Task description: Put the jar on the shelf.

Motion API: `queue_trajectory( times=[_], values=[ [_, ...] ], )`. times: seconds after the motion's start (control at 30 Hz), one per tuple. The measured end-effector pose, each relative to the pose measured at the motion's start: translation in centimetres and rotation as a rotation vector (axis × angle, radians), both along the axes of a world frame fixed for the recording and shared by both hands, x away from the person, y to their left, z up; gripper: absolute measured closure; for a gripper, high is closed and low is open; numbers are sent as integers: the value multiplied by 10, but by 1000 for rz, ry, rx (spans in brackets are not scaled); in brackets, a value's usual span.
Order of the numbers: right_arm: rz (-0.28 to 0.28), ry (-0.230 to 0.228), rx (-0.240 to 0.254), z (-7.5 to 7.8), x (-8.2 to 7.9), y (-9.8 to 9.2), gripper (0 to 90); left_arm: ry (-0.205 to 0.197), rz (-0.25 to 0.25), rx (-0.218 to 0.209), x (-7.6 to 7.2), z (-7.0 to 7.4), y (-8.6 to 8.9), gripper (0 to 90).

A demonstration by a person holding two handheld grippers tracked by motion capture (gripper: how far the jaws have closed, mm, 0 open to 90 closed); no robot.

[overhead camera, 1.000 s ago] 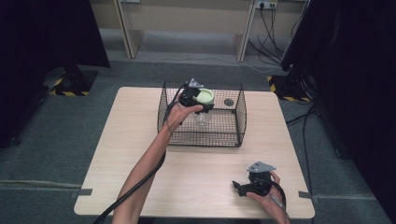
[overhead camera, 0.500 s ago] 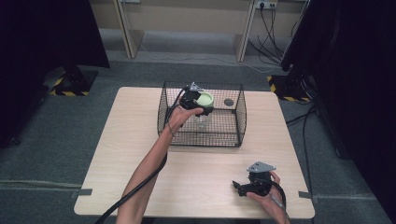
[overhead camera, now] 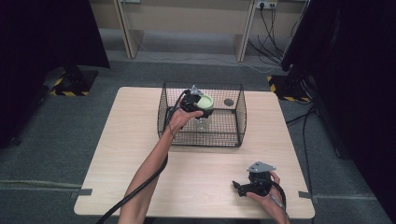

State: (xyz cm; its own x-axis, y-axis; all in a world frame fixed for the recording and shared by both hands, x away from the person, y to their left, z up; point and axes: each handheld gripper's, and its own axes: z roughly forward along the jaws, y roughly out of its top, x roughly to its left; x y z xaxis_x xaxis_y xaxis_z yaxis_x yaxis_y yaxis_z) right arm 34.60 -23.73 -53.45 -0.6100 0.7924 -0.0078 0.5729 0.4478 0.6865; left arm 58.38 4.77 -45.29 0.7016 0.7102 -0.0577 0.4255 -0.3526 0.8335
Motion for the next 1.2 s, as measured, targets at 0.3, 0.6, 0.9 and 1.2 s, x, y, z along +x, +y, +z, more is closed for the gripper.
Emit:
queue_trajectory(
  times=[0.3,0.6,0.9,1.2],
  values=[
    [0,-1,0,0,0,0,2,-7,15,49,-4,8,-6,59],
    [0,0,0,0,0,0,2,0,20,50,-10,22,-6,21],
    [0,0,0,0,0,0,2,-5,26,51,-17,31,1,23],
    [0,0,0,0,0,0,2,-6,20,34,-29,42,15,23]
  ],
)
